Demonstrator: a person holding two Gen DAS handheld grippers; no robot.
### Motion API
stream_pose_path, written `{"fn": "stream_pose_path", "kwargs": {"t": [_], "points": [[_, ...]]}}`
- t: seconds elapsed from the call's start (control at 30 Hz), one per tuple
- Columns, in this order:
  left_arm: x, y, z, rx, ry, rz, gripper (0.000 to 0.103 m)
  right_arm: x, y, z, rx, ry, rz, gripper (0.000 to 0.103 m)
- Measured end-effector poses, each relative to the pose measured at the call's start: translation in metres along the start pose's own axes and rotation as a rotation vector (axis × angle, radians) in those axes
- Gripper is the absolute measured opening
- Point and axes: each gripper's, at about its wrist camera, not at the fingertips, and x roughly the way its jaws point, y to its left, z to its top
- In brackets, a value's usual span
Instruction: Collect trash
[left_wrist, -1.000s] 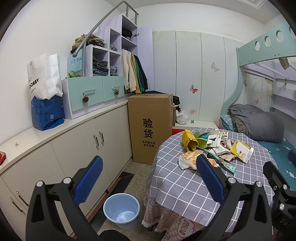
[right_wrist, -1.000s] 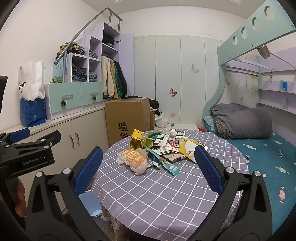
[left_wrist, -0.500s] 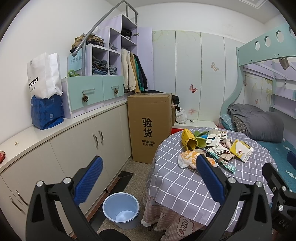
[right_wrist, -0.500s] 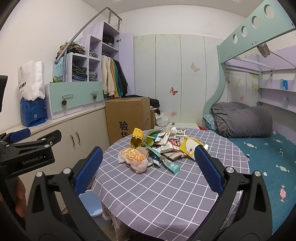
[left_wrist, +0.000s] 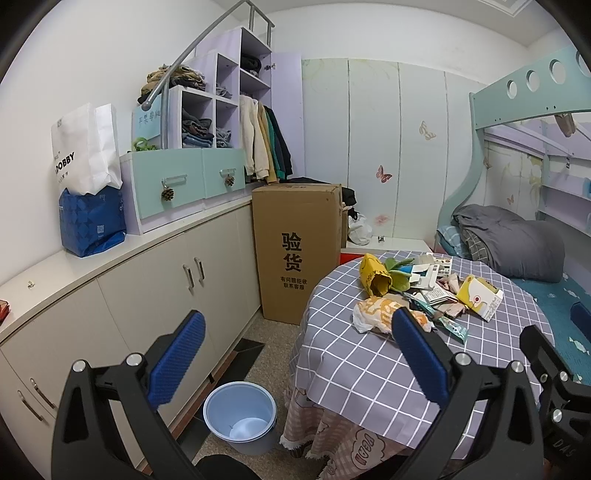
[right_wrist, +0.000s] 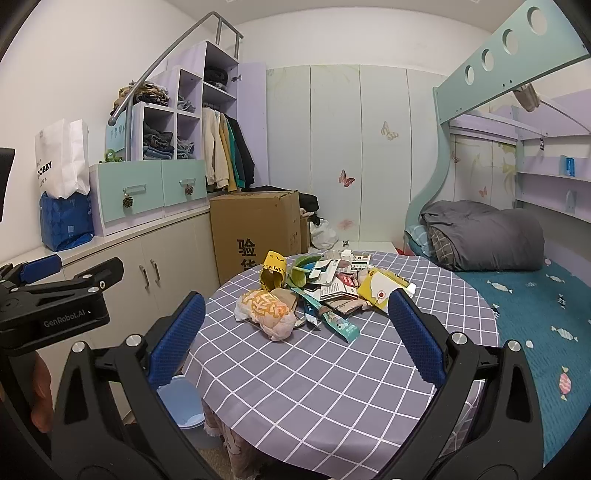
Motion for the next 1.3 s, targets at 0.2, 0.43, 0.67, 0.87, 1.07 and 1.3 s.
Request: {"fn": "stream_pose_path", "kwargs": {"t": [0.2,0.43,0.67,0.87,1.07,1.3], "points": [[0.000,-0.001,-0.001,0.002,0.002,-0.003,0.099,0.000,0.000,0.000,0.000,0.001,-0.001,0.097],[0.000,-0.003,-0.001,0.003,0.004,-0.003,0.099,0.001,0.000,-0.002,0.001,0.003,0.000,0.097],[0.002,-0.006,-0.001,0.006,0.005,-0.006,0.099,0.000,0.000,-0.002,0.002,0.005,0.000,0.097],[0.002,-0.009,-0.003,0.012,0.007,-0.012,0.099,0.001,0.000,-0.004,0.004,0.009,0.000,0.097],[0.004,-0.011,-0.003,0.020,0.012,-0.017,0.099,0.001,-0.001,-0.011,0.010,0.014,0.001,0.097],[0.007,-0.016,-0.005,0.034,0.020,-0.019,0.099,0.006,-0.007,-0.009,0.031,0.029,0.004,0.097]]}}
